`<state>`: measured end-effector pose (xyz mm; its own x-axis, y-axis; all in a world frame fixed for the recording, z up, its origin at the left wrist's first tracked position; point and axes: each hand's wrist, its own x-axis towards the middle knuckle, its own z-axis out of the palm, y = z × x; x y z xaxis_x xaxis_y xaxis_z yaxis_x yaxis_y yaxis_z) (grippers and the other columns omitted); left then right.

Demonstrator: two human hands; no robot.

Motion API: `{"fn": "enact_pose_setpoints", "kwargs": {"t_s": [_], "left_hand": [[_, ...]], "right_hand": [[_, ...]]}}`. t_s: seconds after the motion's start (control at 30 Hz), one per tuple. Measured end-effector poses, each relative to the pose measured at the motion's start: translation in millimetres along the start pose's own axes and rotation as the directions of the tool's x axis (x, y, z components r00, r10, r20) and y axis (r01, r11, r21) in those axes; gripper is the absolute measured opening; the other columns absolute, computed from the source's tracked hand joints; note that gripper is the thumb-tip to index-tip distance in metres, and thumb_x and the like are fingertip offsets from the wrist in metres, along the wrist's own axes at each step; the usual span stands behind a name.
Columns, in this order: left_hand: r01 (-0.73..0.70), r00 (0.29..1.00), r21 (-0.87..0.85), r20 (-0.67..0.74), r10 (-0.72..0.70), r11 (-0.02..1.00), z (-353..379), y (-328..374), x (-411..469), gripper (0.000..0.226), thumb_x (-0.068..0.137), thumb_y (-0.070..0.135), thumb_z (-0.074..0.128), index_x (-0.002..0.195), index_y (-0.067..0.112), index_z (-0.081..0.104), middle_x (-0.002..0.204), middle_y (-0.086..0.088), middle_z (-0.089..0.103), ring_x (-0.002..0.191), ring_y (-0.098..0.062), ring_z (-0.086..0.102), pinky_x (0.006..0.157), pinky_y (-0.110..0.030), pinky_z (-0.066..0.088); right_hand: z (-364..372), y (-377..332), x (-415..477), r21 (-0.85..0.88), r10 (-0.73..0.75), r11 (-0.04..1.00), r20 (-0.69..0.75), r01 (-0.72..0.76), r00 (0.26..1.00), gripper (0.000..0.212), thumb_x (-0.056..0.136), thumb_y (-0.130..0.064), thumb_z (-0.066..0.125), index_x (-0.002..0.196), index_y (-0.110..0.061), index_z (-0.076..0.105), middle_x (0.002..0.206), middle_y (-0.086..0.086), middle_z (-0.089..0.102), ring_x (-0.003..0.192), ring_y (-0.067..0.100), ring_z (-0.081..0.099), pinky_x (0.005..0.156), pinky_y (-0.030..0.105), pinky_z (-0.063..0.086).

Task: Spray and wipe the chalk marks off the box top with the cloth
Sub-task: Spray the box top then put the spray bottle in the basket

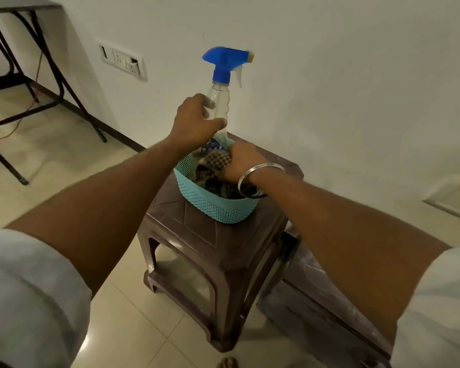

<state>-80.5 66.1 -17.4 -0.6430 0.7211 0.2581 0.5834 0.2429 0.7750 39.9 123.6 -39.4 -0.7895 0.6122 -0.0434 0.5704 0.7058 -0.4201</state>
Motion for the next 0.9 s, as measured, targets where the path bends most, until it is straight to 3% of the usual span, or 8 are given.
{"fn": "enact_pose_setpoints", "kwargs": {"t_s": [0.17, 0.27, 0.33, 0.4, 0.47, 0.53, 0.7, 0.9], "left_hand": [[-0.151, 0.988, 0.057, 0.020, 0.150, 0.987, -9.8, 32.3, -3.9, 0.043, 0.084, 0.027, 0.071, 0.119, 0.011, 0.052, 0.117, -0.006, 0.056, 0.097, -0.023, 0.057, 0.083, -0.036, 0.050], [-0.225, 0.974, 0.029, 0.044, 0.223, 0.974, -22.1, 74.3, -1.8, 0.044, 0.087, 0.024, 0.068, 0.123, 0.009, 0.047, 0.119, -0.005, 0.057, 0.095, -0.021, 0.057, 0.075, -0.030, 0.048], [-0.310, 0.949, 0.022, 0.058, 0.309, 0.950, -25.3, 112.9, -5.1, 0.043, 0.085, 0.022, 0.070, 0.117, 0.009, 0.045, 0.115, -0.002, 0.055, 0.093, -0.019, 0.057, 0.069, -0.022, 0.045], [-0.367, 0.929, 0.021, 0.061, 0.366, 0.930, -25.4, 143.9, -10.4, 0.043, 0.082, 0.021, 0.072, 0.109, 0.013, 0.040, 0.109, -0.002, 0.055, 0.091, -0.019, 0.057, 0.067, -0.020, 0.045], [-0.413, 0.908, 0.009, 0.088, 0.411, 0.911, -12.6, 179.3, -21.2, 0.045, 0.081, 0.023, 0.072, 0.107, 0.015, 0.037, 0.106, -0.005, 0.058, 0.089, -0.020, 0.058, 0.068, -0.021, 0.045], [-0.465, 0.879, -0.016, 0.117, 0.463, 0.885, 5.2, 210.7, -34.3, 0.047, 0.080, 0.025, 0.071, 0.112, 0.012, 0.039, 0.107, -0.008, 0.062, 0.089, -0.024, 0.062, 0.069, -0.025, 0.048], [-0.553, 0.795, -0.144, 0.202, 0.572, 0.821, 66.8, 273.0, -86.6, 0.044, 0.076, 0.014, 0.070, 0.112, 0.022, 0.047, 0.088, -0.002, 0.061, 0.070, -0.006, 0.055, 0.058, -0.011, 0.041], [-0.425, 0.716, -0.292, 0.471, 0.515, 0.857, 146.2, 302.4, -154.4, 0.038, 0.068, 0.003, 0.070, 0.100, 0.022, 0.066, 0.075, 0.006, 0.058, 0.063, -0.006, 0.051, 0.061, -0.019, 0.044]], "right_hand": [[-48.9, 19.0, -18.5, 0.583, 0.315, 0.796, -0.168, -0.164, 0.934, 0.021, 0.075, -0.024, 0.064, 0.090, -0.010, 0.065, 0.082, 0.004, 0.065, 0.075, 0.020, 0.062, 0.056, 0.023, 0.045], [-76.2, 44.0, -48.0, 0.952, 0.476, 0.282, -0.028, -0.122, 0.879, 0.021, 0.058, -0.009, 0.063, 0.079, -0.005, 0.062, 0.075, 0.007, 0.063, 0.073, 0.025, 0.062, 0.060, 0.024, 0.051], [-93.0, 69.1, -77.0, 0.999, 0.450, -0.035, 0.048, -0.036, 0.892, 0.045, 0.041, -0.008, 0.058, 0.086, -0.006, 0.060, 0.090, 0.012, 0.062, 0.089, 0.030, 0.059, 0.084, 0.041, 0.053], [-103.8, 89.5, -107.9, 0.973, 0.419, -0.223, 0.045, 0.055, 0.907, 0.050, 0.047, -0.011, 0.054, 0.097, -0.011, 0.055, 0.107, 0.014, 0.055, 0.101, 0.031, 0.053, 0.100, 0.050, 0.042], [-116.0, 115.4, -144.8, 0.925, 0.416, -0.350, 0.013, 0.147, 0.909, 0.037, 0.065, -0.013, 0.045, 0.101, -0.010, 0.055, 0.108, 0.015, 0.060, 0.100, 0.033, 0.058, 0.095, 0.051, 0.047], [-123.4, 144.2, -180.5, 0.872, 0.394, -0.443, -0.018, 0.207, 0.919, 0.035, 0.079, -0.021, 0.041, 0.103, -0.007, 0.062, 0.105, 0.015, 0.066, 0.095, 0.034, 0.063, 0.087, 0.048, 0.052], [-134.7, 195.2, -263.1, 0.838, 0.363, -0.492, -0.048, 0.236, 0.930, 0.062, 0.083, -0.059, 0.056, 0.114, -0.006, 0.068, 0.126, 0.017, 0.062, 0.118, 0.035, 0.057, 0.106, 0.052, 0.038], [-129.4, 245.7, -337.5, 0.881, 0.546, -0.378, -0.036, 0.284, 0.837, 0.041, 0.088, -0.015, 0.057, 0.126, -0.002, 0.057, 0.116, 0.020, 0.063, 0.102, 0.036, 0.063, 0.098, 0.053, 0.047]]}}
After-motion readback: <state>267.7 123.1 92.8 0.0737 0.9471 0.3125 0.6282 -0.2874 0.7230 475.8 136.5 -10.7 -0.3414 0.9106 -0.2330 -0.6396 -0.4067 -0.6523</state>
